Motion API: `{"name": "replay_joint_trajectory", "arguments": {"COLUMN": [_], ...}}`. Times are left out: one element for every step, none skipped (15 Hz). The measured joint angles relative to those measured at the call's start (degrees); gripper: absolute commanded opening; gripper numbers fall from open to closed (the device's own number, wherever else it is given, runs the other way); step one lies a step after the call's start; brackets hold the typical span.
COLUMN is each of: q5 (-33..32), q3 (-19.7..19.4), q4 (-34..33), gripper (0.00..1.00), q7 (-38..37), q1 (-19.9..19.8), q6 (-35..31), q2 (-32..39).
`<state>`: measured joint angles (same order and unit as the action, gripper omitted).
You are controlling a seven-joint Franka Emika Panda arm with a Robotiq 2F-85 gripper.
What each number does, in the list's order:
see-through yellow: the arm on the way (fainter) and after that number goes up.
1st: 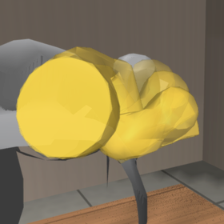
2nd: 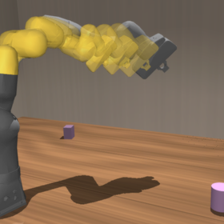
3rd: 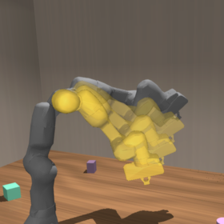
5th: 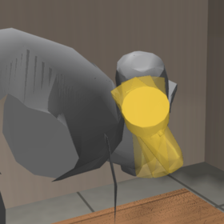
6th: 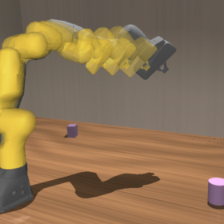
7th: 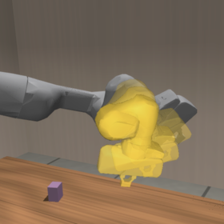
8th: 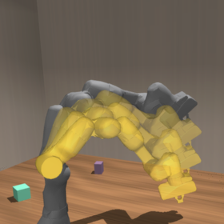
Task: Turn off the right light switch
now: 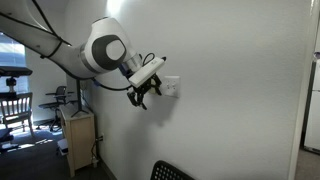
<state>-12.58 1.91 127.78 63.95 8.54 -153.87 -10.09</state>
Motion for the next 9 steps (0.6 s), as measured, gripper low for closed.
{"name": "replay_joint_trajectory", "arguments": {"q5": [-0.2,-1.0,-2.8,-5.3,-7.9,-10.2,-11.8,-12.9,-13.4], "q3": [0.0,0.0,0.0,0.1,0.4,0.7,0.9,1.2,1.4], "q4": [0.0,0.0,-0.2,-0.5,-0.9,-1.4,-2.0,-2.6,-3.3], "gripper": [1.00,1.00,1.00,1.00,1.00,1.00,1.00,1.00,1.00], "q7": [-0.1,-0.5,-1.5,-3.1,-4.8,-6.4,-7.5,-8.2,-8.3], "q1": [0.0,-0.1,-0.3,-0.6,-0.8,-1.0,-1.1,-1.1,-1.0], "q6": [0.0,-0.1,-0.2,-0.2,-0.2,-0.2,-0.5,-1.2,-1.9], "q2": [0.0,0.0,0.0,0.1,0.4,0.9,1.5,2.4,3.3]}}
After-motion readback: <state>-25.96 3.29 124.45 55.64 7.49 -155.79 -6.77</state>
